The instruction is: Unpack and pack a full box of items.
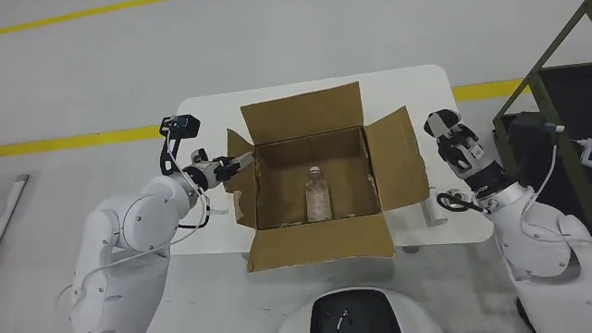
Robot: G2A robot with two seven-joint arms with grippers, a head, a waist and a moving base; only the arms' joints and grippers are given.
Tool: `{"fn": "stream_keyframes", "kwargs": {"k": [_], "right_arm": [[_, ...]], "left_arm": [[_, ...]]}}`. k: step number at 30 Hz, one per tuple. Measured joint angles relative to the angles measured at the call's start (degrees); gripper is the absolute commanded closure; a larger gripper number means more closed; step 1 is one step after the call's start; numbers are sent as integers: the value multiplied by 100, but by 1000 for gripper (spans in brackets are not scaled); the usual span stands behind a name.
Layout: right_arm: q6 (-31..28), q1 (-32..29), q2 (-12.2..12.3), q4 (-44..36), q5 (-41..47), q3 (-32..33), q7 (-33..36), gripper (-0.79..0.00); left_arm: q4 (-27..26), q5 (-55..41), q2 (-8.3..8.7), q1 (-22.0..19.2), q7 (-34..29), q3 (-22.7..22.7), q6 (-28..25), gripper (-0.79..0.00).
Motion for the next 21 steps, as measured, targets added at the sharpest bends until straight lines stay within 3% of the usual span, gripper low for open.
{"fn": "stream_keyframes", "kwargs": {"k": [5,9,14,21], "right_arm": [[341,-297,62,-195,-583,559,178,0],[880,-744,142,-442,-1343,1160,1127,0],[1286,-1213,181,-592,-1659,1502,2081,0],[1321,-1265,180,-582,-1663,1502,2142,0]], "left_arm": [[0,-1,0,-1,0,0,0,-785],[0,-1,0,0,0,0,0,-785],[0,-1,0,0,0,0,0,-785],[0,-1,0,0,0,0,0,-785]]}}
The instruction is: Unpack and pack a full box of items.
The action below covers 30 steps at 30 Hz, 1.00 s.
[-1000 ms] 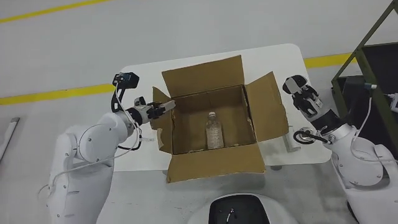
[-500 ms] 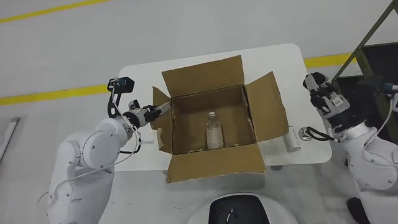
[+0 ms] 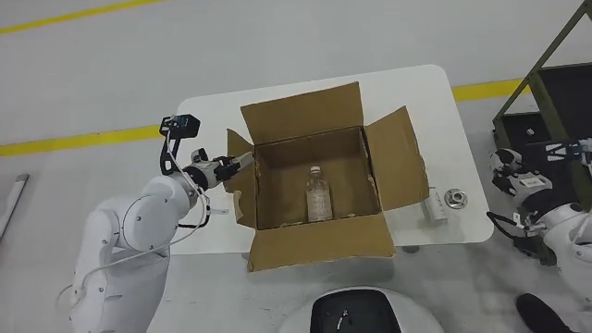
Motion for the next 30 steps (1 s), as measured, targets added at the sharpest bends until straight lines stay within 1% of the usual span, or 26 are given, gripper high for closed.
{"fn": "stream_keyframes", "kwargs": {"k": [8,10,14,18,21,30], "right_arm": [[-3,-21,3,0,-37,-48,34,0],[283,-3,6,-56,-255,-98,318,0],[1085,151,4,-139,-571,-283,1015,0],[1786,477,18,-190,-1024,-569,2070,0],[1832,706,34,-158,-1304,-782,2586,0],[1816,720,34,-153,-1297,-795,2605,0]], "left_arm": [[0,0,0,0,0,0,0,-785],[0,0,0,0,0,0,0,-785],[0,0,0,0,0,0,0,-785],[0,0,0,0,0,0,0,-785],[0,0,0,0,0,0,0,-785],[0,0,0,0,0,0,0,-785]]}}
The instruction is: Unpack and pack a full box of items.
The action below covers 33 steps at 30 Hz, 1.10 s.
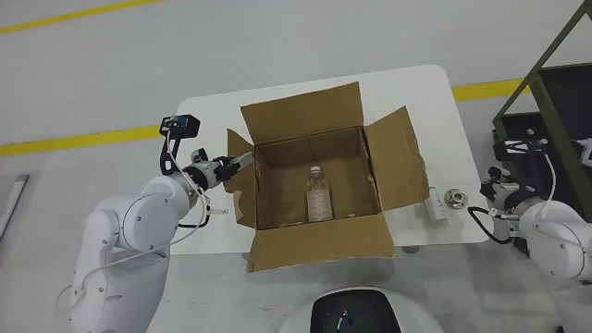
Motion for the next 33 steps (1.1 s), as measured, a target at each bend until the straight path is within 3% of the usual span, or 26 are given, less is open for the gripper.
{"fn": "stream_keyframes", "kwargs": {"k": [9,14,21,23,26,30,32,33], "right_arm": [[-167,-43,0,117,174,-43,26,0],[-123,215,17,90,-79,-405,901,0],[-16,1036,18,269,-789,-1147,2152,-3],[-22,1221,14,364,-951,-1291,2368,-163],[21,1461,5,570,-1170,-1441,2597,-259],[134,1548,-23,808,-1168,-1561,2558,-517],[183,1560,-34,916,-1154,-1608,2531,-785],[206,1580,-42,982,-1165,-1645,2506,-785]], "left_arm": [[0,0,0,0,0,0,0,-785],[0,0,0,0,0,0,0,-785],[0,0,0,0,0,0,0,-785],[0,0,0,0,0,0,0,-785],[0,0,0,0,0,0,0,-785],[0,0,0,0,0,0,0,-785],[0,0,0,0,0,0,0,-785],[0,0,0,0,0,0,0,-785]]}}
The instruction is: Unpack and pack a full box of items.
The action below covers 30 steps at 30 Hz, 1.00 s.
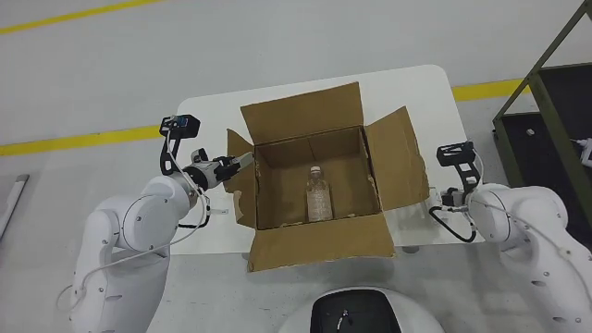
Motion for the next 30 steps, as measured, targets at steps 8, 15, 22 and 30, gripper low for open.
{"fn": "stream_keyframes", "kwargs": {"k": [8,15,22,30], "right_arm": [[13,54,-15,73,19,-73,9,-785],[-8,38,-15,115,41,-66,-44,-785],[138,295,-49,526,25,-125,64,-785],[140,839,-119,1193,-57,-487,349,-446]], "left_arm": [[0,0,0,0,0,0,0,-785],[0,0,0,0,0,0,0,-785],[0,0,0,0,0,0,0,-785],[0,0,0,0,0,0,0,-785]]}}
